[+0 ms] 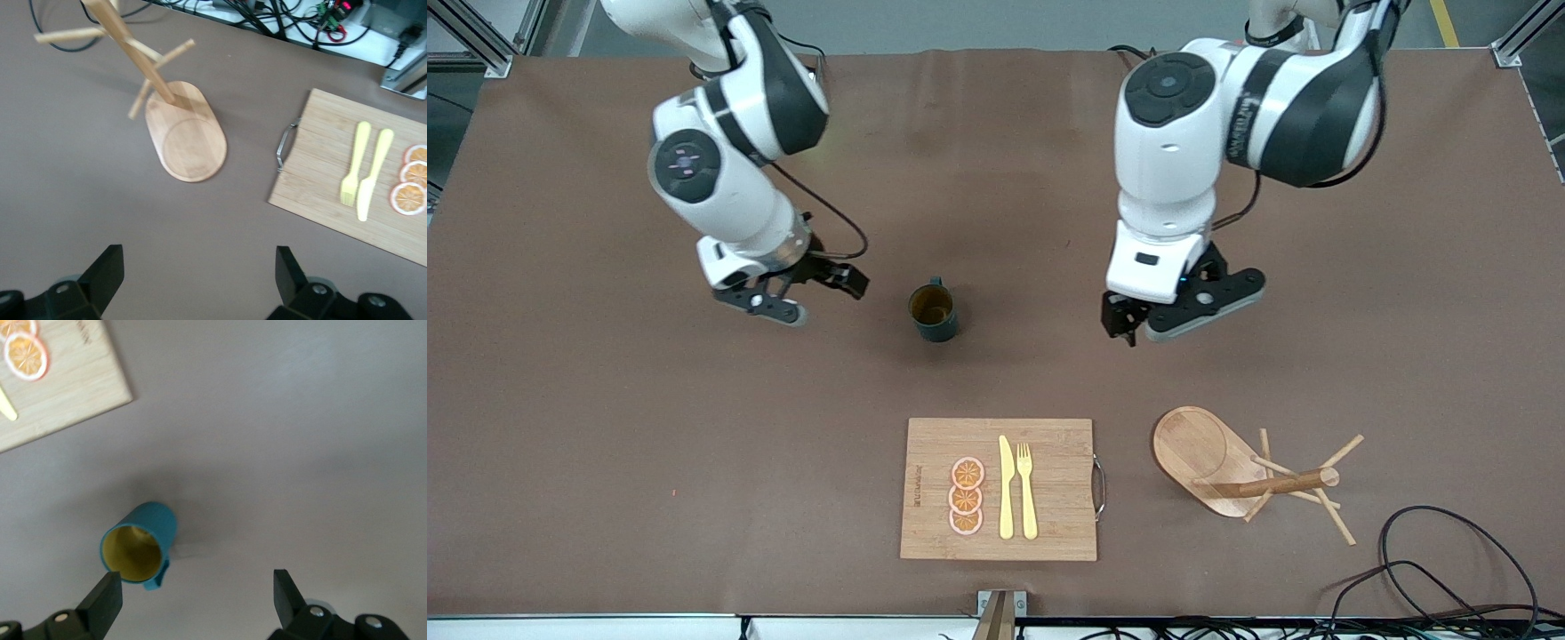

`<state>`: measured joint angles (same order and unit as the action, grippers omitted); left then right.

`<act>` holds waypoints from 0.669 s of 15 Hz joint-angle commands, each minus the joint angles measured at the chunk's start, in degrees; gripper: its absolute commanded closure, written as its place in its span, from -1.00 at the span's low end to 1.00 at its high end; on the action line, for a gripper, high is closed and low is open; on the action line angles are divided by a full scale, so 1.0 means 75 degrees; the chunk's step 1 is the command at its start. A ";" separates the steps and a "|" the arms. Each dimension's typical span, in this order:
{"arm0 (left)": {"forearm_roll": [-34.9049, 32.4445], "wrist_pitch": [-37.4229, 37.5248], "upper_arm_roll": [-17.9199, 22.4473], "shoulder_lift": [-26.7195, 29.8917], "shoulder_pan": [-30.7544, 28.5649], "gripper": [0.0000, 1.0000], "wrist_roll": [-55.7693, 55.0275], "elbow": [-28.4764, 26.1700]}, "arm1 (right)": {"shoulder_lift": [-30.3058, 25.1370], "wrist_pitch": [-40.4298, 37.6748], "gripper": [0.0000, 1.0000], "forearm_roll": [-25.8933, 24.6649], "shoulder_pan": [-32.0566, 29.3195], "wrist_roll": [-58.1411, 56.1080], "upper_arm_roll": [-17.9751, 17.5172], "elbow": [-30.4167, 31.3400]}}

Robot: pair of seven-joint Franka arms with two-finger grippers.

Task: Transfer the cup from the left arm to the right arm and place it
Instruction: 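Reach the right gripper to the mug while the left gripper withdraws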

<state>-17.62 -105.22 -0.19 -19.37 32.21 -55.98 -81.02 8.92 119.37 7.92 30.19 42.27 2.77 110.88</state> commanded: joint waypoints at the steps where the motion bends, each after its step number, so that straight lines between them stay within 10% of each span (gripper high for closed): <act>1: 0.0205 0.0446 -0.0057 0.0378 -0.0344 -0.99 0.0676 -0.0072 | 0.0367 0.0664 -1.00 0.0069 0.0403 0.0281 0.0087 0.0158; 10: 0.1234 0.0809 -0.0104 0.1328 -0.1586 -1.00 0.3275 -0.0072 | 0.1692 0.3031 -0.92 0.0069 0.1318 0.0868 0.0099 0.0766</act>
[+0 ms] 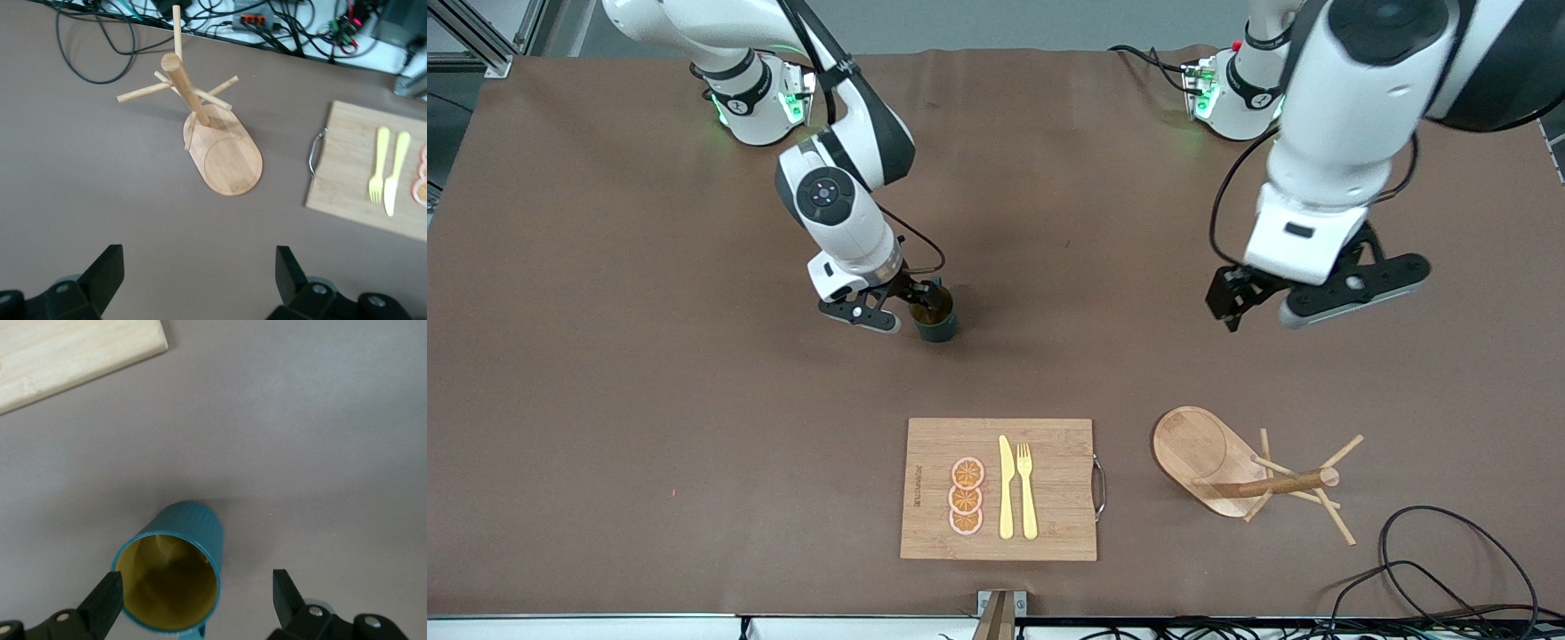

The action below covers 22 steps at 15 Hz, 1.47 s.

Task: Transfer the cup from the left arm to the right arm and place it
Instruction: 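Grasp the teal mug with the right gripper while the left gripper retracts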

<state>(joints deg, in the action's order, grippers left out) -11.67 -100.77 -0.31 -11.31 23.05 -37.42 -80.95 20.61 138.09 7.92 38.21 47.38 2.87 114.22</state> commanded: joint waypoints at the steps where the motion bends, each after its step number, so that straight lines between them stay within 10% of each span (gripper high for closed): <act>1: 0.0500 0.0333 -0.0076 0.0335 -0.0471 -1.00 0.1107 -0.0081 | 0.0262 0.0677 -0.89 0.0069 0.0342 0.0186 0.0087 0.0356; 4: 0.0524 0.0766 -0.0076 0.0383 -0.0589 -1.00 0.1602 -0.0069 | 0.0462 0.0725 -0.78 0.0069 0.0483 0.0257 0.0087 0.0357; 10: 0.0571 0.1352 -0.0169 0.0711 -0.1162 -1.00 0.3029 -0.0116 | 0.0568 0.0643 0.95 0.0010 0.0425 0.0104 0.0087 0.0298; 14: 0.0630 0.1611 -0.0825 0.0945 -0.2088 -1.00 0.3898 -0.0222 | 0.0486 0.0620 0.99 -0.0002 0.0320 -0.0326 0.0110 0.0275; 22: 0.0946 0.2079 -0.0837 0.1391 -0.2793 -1.00 0.4673 -0.0397 | -0.0357 -0.0775 0.99 -0.0037 -0.1120 -0.6180 0.0157 0.0345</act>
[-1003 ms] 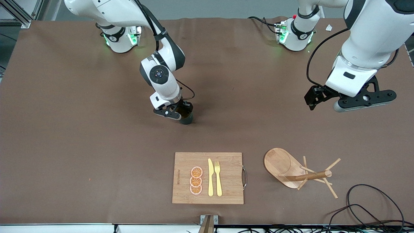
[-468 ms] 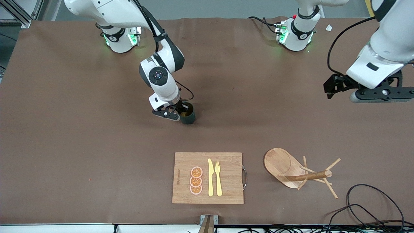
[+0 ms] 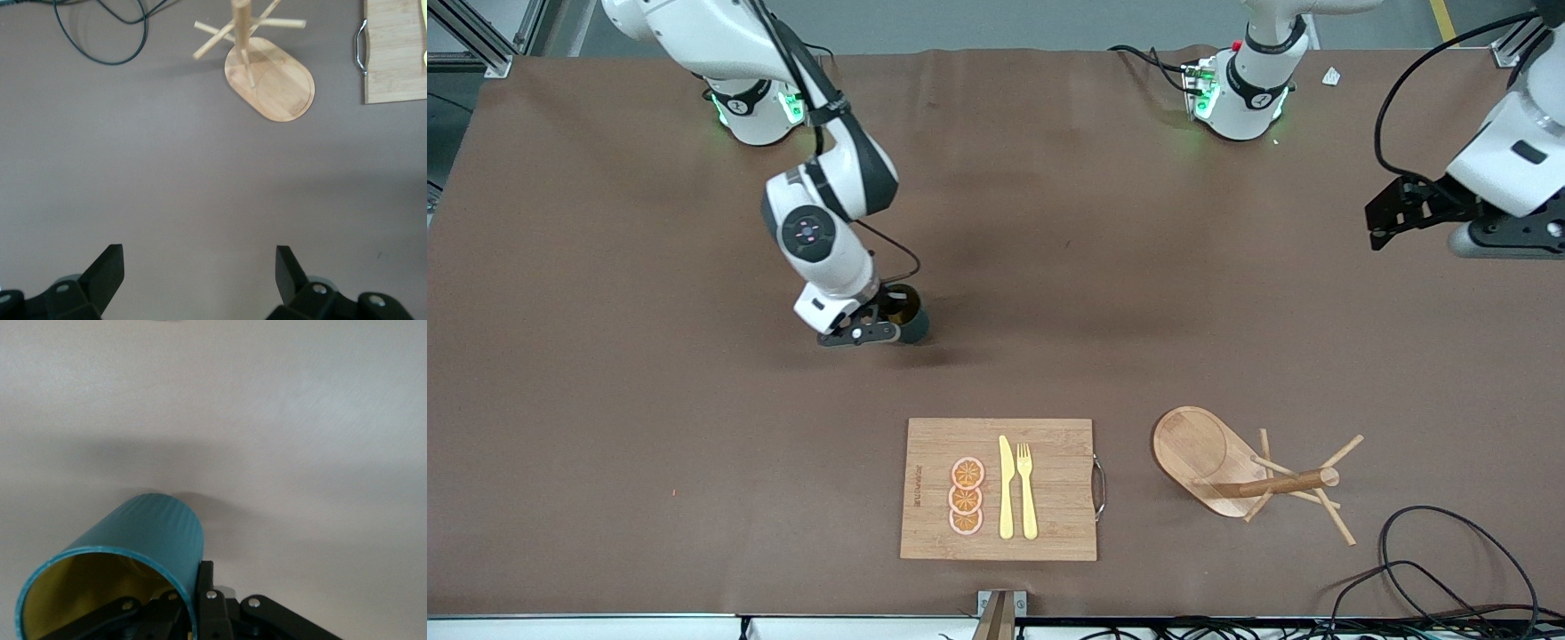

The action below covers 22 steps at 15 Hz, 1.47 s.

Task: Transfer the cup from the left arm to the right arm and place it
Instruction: 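Carry the teal mug away from the board with the right gripper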

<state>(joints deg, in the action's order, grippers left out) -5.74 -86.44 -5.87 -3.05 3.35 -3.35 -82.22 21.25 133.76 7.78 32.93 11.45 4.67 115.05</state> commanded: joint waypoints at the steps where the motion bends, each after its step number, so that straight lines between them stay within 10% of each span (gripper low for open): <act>1: 0.0168 0.0205 -0.0097 0.0301 -0.0177 -1.00 0.0142 -0.0252 | -0.0524 -0.0198 0.99 -0.0029 -0.0638 -0.2105 -0.0072 0.0339; 7: 0.0296 0.0276 -0.0120 0.0312 -0.0200 -1.00 0.0119 -0.0240 | -0.0759 -0.0174 0.99 -0.1375 -0.2044 -0.5283 -0.0084 0.0737; 14: 0.0345 0.0264 -0.0331 0.0289 -0.0458 -1.00 0.0095 -0.0206 | -0.0783 0.0222 0.99 -0.1401 -0.4259 -0.9725 -0.0096 0.0902; 22: 0.0379 0.0346 -0.0600 0.0312 -0.0493 -1.00 0.0119 -0.0252 | -0.0315 0.0880 0.99 -0.1343 -0.5011 -1.0328 -0.0107 0.1148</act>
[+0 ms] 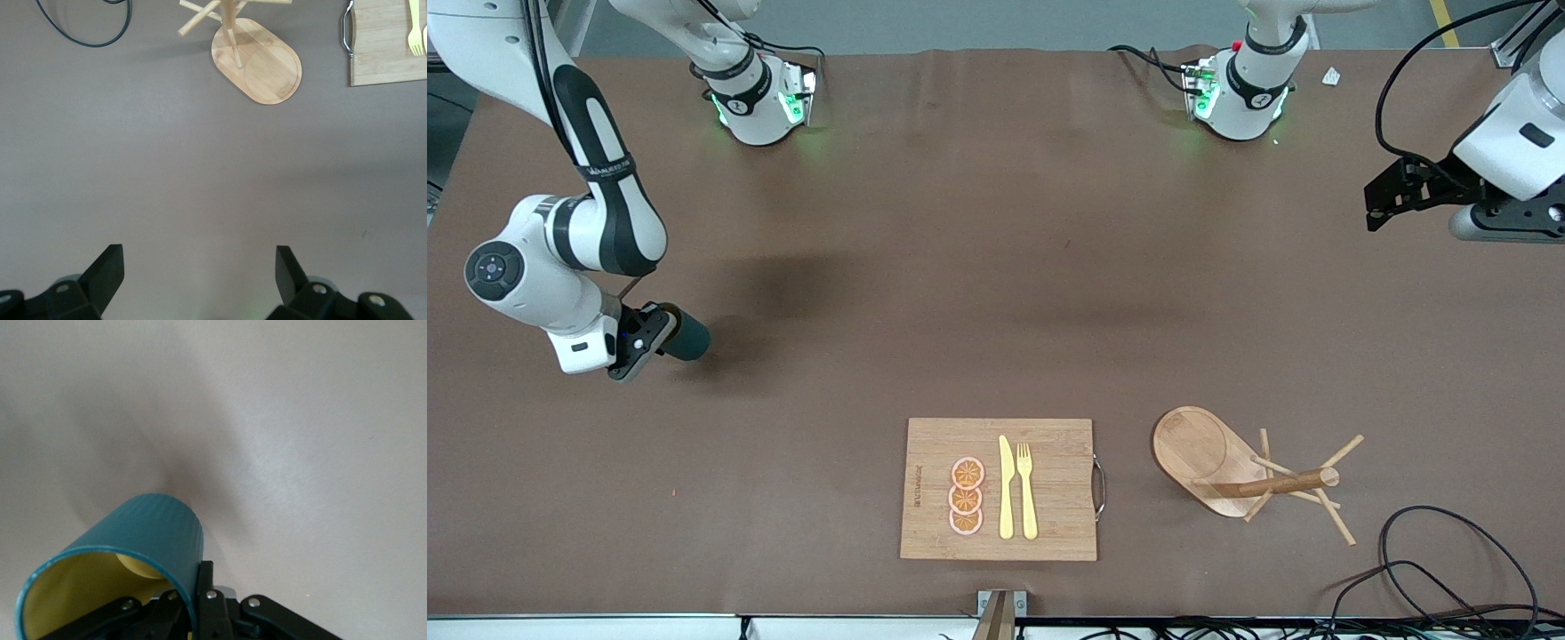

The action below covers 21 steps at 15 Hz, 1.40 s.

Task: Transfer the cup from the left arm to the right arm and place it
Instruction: 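Carry the teal mug away from the board with the right gripper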

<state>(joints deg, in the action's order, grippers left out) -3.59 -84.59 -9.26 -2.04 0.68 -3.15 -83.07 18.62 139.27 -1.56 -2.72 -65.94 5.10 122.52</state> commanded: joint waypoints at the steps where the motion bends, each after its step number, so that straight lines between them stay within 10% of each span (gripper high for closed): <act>1: 0.0091 0.0111 -0.0159 0.0178 -0.0137 -1.00 0.0080 -0.0150 | 0.0072 0.0145 0.99 -0.0061 -0.0282 0.0037 -0.0165 0.0153; 17: 0.0150 0.0205 -0.0160 0.0202 -0.0172 -1.00 0.0103 -0.0150 | 0.0353 0.0391 0.90 0.0162 -0.0118 0.0049 -0.0212 0.0106; 18: 0.0150 0.0205 -0.0160 0.0213 -0.0172 -1.00 0.0115 -0.0150 | 0.0365 0.0391 0.54 0.0173 -0.0130 0.0049 -0.0200 0.0106; 19: 0.0150 0.0205 -0.0160 0.0202 -0.0184 -1.00 0.0115 -0.0127 | 0.0365 0.0391 -0.70 0.0173 -0.0153 0.0049 -0.0200 0.0106; 21: 0.0138 0.0217 -0.0160 0.0202 -0.0184 -1.00 0.0115 -0.0127 | 0.0353 0.0333 -1.00 0.0185 -0.0154 0.0061 -0.0212 0.0083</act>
<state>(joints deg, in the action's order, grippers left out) -3.58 -83.46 -10.11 -1.64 0.08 -3.15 -83.37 21.31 141.39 -1.15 -3.66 -65.76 4.02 122.76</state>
